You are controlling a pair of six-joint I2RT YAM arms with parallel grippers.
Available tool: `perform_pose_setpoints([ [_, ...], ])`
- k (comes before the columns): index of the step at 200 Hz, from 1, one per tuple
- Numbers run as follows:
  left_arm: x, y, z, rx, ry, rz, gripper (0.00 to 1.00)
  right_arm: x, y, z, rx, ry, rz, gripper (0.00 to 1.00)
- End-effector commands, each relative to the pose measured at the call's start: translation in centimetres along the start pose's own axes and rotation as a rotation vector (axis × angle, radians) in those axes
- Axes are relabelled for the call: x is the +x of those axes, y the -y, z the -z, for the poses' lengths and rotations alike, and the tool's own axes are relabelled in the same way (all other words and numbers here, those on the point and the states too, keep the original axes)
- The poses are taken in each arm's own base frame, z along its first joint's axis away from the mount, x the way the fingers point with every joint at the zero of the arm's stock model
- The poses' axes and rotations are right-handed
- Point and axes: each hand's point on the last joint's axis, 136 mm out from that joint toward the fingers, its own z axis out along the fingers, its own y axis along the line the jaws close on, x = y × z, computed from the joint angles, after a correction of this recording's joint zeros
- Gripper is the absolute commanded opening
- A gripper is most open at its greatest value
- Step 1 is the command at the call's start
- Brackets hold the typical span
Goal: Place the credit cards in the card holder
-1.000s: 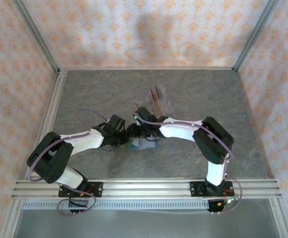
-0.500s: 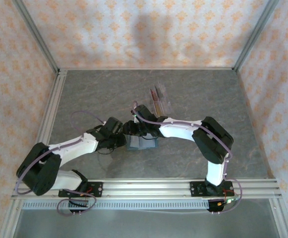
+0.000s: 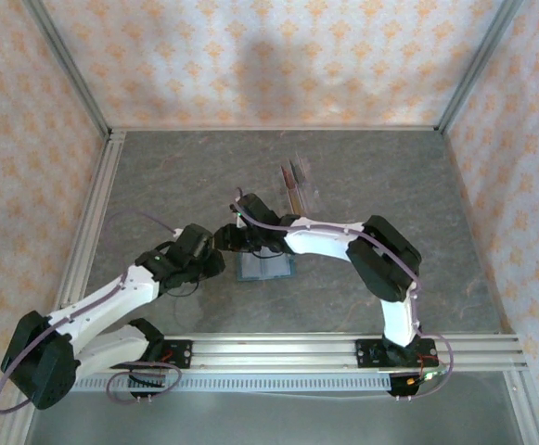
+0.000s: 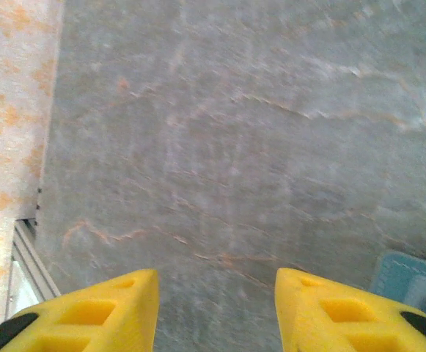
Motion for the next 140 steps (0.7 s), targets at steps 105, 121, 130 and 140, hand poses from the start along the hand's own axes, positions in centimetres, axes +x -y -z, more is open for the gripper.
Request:
perform_pose_setpoints([
  [105, -1.3, 5.1, -2.4, 0.033, -0.12, -0.204, 0.58, -11.6, 10.3, 19.4, 0.446, 0.33, -0.001, 0.32],
  [121, -1.6, 5.8, -3.2, 0.026, -0.133, -0.225, 0.57, -12.2, 12.1, 20.5, 0.505, 0.331, -0.011, 0.34],
  [130, -1.4, 6.0, -3.8, 0.016, -0.148, -0.233, 0.58, -12.4, 12.9, 20.7, 0.544, 0.317, -0.003, 0.36],
  [140, -1.4, 6.1, -4.3, 0.004, -0.159, -0.241, 0.57, -12.7, 13.4, 20.6, 0.579, 0.302, 0.01, 0.37],
])
